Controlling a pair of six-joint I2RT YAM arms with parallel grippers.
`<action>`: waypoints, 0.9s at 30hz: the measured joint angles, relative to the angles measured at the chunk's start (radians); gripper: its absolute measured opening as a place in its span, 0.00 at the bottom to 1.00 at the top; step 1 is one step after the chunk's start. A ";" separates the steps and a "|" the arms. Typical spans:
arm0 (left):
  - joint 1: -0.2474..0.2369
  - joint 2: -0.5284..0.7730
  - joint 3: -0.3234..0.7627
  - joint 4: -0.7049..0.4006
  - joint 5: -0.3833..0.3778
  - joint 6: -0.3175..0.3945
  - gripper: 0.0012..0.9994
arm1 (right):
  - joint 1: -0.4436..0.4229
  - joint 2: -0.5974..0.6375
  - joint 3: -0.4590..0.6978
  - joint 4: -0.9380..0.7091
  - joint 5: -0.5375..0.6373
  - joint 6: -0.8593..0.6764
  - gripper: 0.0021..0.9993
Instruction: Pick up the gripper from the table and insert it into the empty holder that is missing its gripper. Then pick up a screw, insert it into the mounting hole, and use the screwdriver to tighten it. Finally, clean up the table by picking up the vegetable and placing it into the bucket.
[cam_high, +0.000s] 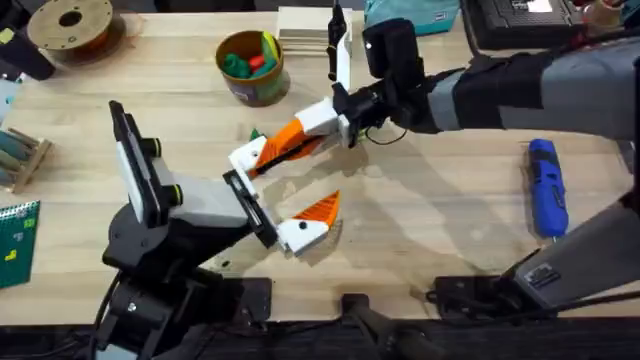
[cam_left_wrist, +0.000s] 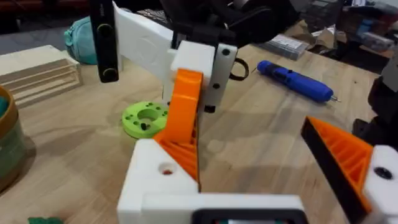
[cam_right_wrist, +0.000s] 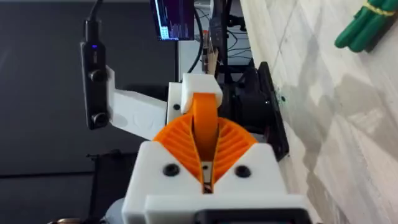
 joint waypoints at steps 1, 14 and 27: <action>0.000 0.000 0.000 0.000 -0.001 0.002 0.99 | 0.000 0.000 0.000 0.002 -0.001 0.000 0.07; -0.004 0.000 0.000 0.005 0.022 0.030 0.99 | 0.017 0.000 -0.001 0.014 0.025 -0.004 0.49; -0.019 0.000 0.000 0.000 0.100 0.033 0.99 | -0.036 0.000 -0.002 0.019 0.007 -0.004 0.75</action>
